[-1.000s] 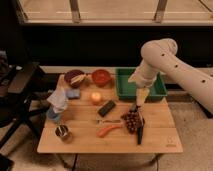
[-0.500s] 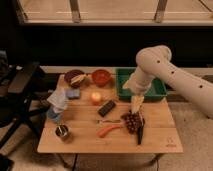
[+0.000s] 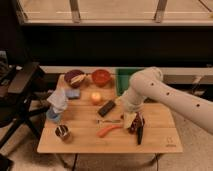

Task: Place pepper in red bowl

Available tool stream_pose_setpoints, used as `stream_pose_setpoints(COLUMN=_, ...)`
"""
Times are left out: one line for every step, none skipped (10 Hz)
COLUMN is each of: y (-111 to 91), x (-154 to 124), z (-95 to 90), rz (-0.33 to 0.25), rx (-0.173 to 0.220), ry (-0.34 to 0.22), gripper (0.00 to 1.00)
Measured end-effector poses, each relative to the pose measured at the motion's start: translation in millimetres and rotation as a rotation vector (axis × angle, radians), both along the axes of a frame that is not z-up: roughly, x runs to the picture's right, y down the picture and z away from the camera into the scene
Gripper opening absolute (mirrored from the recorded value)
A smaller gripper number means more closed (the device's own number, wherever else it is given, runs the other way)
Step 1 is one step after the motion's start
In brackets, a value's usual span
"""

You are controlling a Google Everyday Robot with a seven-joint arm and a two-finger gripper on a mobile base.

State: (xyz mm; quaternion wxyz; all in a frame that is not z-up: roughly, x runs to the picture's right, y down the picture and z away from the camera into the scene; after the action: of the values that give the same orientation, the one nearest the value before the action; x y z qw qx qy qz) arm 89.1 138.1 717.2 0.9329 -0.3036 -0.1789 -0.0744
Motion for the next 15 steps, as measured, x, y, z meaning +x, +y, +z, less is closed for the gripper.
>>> stream_pose_setpoints(y=6, x=-3, z=2.6, rz=-0.002, rx=-0.01, ry=-0.008, gripper=0.8)
stream_pose_setpoints(y=5, x=-4, z=2.1, rz=-0.004, rx=-0.008, ry=-0.011, gripper=0.8)
stream_pose_setpoints(y=5, x=-2, z=1.9, rz=-0.002, rx=-0.007, ry=-0.009, gripper=0.8)
stream_pose_setpoints(y=5, x=-3, z=1.9, rz=-0.003, rx=-0.007, ry=-0.01, gripper=0.8)
stream_pose_setpoints(y=5, x=-4, z=2.0, rz=-0.004, rx=-0.007, ry=-0.011, gripper=0.8)
stream_pose_setpoints(y=5, x=-4, z=2.3, rz=-0.004, rx=-0.007, ry=-0.012, gripper=0.8)
stream_pose_setpoints(y=5, x=-4, z=2.6, rz=-0.008, rx=-0.01, ry=-0.019, gripper=0.8)
stream_pose_setpoints(y=11, x=-10, z=7.6, rz=-0.019, rx=-0.022, ry=-0.045, gripper=0.8)
stream_pose_setpoints(y=19, x=-19, z=15.1, rz=-0.033, rx=-0.029, ry=-0.067, gripper=0.8)
stream_pose_setpoints(y=28, x=-28, z=23.4, rz=-0.049, rx=-0.038, ry=-0.085, gripper=0.8)
stream_pose_setpoints(y=38, x=-33, z=32.6, rz=-0.06, rx=-0.048, ry=-0.099, gripper=0.8)
stream_pose_setpoints(y=50, x=-37, z=43.0, rz=-0.066, rx=-0.065, ry=-0.106, gripper=0.8)
stream_pose_setpoints(y=59, x=-39, z=51.2, rz=-0.072, rx=-0.083, ry=-0.111, gripper=0.8)
stream_pose_setpoints(y=67, x=-41, z=57.3, rz=-0.08, rx=-0.104, ry=-0.112, gripper=0.8)
stream_pose_setpoints(y=74, x=-43, z=63.6, rz=-0.09, rx=-0.124, ry=-0.112, gripper=0.8)
